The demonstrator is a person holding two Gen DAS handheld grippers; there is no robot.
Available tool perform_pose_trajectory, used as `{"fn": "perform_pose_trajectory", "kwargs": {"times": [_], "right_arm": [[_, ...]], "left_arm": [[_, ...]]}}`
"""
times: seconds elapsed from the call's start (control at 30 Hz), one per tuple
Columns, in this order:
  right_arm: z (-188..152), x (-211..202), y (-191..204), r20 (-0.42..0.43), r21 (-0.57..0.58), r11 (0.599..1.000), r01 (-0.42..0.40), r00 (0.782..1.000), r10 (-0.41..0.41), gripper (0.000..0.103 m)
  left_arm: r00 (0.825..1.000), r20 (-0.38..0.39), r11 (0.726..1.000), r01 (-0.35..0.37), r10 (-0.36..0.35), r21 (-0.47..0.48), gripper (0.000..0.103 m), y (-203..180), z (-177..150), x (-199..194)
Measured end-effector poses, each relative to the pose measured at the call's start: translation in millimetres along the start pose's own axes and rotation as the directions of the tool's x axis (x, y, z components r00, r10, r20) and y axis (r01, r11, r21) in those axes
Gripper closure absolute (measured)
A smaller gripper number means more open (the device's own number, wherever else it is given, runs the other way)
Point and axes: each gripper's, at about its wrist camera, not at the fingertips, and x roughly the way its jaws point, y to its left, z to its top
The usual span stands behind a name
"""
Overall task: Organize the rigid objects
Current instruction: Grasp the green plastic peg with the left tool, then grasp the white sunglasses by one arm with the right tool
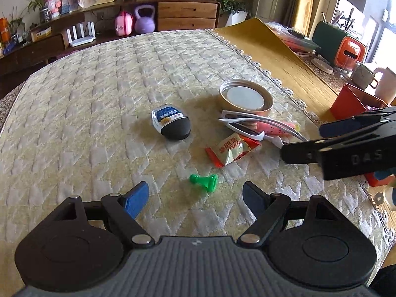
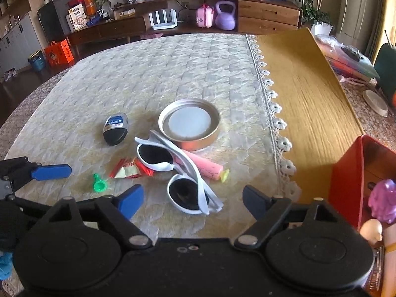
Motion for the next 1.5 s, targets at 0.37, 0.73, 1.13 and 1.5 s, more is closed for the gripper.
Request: {"fn": "perform_pose_trajectory", "kwargs": {"times": [0.37, 0.73, 1.13, 1.5], "right_arm": [[-1, 16, 0, -0.028, 0.036, 0.999, 0.006, 1.0, -0.005, 0.033], [-1, 21, 4, -0.031, 0.029, 0.999, 0.046, 0.999, -0.045, 0.049], [-6, 11, 3, -0.025, 0.015, 0.999, 0.033, 0.999, -0.032, 0.051], [-28, -31, 1, 0.017, 0.026, 1.0, 0.0, 1.0, 0.0, 0.052]], "left_arm": [[1.0, 0.024, 0.999, 0.016, -0.017, 0.044, 0.03, -8, 1, 8], [0.999, 0.047, 0.998, -0.014, 0.011, 0.068, 0.071, -8, 0, 6], [0.999, 0.043, 0.998, -0.016, 0.013, 0.063, 0.078, -11, 0, 5], [0.999, 0.039, 0.998, -0.01, 0.008, 0.056, 0.078, -21, -3, -10]]}}
